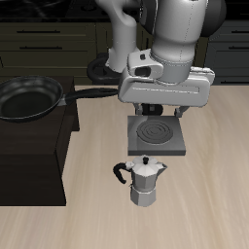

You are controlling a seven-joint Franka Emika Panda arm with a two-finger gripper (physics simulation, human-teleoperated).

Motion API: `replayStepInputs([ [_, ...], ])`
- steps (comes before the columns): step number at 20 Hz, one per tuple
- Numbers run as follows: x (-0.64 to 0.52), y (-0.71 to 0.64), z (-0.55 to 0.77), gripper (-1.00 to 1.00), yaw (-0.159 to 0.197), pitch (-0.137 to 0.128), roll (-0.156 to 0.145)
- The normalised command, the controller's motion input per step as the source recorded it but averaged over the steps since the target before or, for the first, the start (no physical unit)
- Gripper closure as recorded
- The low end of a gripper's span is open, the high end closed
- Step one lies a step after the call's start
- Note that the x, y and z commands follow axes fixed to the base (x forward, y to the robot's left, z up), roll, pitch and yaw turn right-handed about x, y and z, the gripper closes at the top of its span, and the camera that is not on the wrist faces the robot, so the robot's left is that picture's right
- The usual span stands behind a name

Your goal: Place the moka pot on the stove

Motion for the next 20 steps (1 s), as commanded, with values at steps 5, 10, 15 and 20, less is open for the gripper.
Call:
replayStepInputs([
  [5, 0.01, -0.04, -0.19, -1.00, -0.001, 0.008, 0.003],
  [10, 0.00, 0.01, -0.38, -1.00, 0.025, 0.025, 0.005],
  [15, -0.07, -0.10, -0.29, -1.00, 0.012, -0.013, -0.064],
  [20, -0.21, -0.06, -0.16, -1.00, 0.033, -0.049, -0.013],
])
